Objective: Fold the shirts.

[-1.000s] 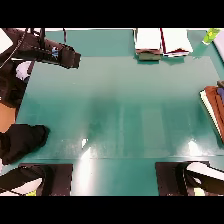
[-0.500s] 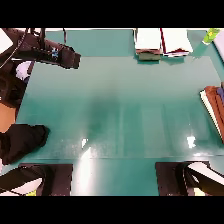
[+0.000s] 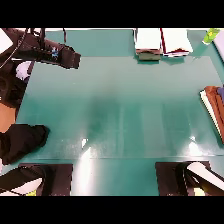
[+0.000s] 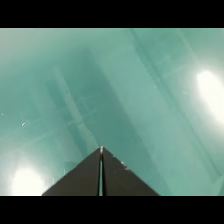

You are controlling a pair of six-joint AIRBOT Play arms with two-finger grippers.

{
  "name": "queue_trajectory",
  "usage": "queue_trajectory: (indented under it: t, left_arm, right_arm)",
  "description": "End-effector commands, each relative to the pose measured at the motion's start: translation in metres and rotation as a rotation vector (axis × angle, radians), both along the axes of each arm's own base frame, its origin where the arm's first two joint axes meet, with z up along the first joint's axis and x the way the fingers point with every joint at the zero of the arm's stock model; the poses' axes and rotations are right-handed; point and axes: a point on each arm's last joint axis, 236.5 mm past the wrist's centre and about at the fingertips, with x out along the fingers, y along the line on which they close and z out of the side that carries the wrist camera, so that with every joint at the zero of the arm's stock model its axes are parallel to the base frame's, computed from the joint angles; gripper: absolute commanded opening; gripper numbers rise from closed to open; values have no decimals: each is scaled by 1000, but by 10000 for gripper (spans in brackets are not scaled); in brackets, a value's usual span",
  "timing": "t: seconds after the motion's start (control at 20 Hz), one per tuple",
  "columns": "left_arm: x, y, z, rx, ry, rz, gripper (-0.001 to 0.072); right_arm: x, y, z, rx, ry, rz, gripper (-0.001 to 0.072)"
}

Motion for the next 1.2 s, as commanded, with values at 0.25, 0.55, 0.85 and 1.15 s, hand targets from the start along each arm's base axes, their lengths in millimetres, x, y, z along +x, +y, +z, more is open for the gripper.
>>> queue_trajectory:
  t: [0.25, 0.55, 0.85, 1.15]
  left_arm:
    - [4, -1, 4, -10, -21, 4, 27]
    - [11, -4, 14, -37, -68, 12, 27]
    - [11, -4, 14, -37, -68, 12, 27]
    - [11, -4, 14, -37, -68, 12, 27]
  right_arm:
    - [153, 334, -28, 124, -71, 843, 572]
    - [132, 499, -63, 147, -17, 1214, 425]
    - [115, 543, -81, 161, 27, 1315, 21]
    - [118, 536, -82, 164, 31, 1299, 21]
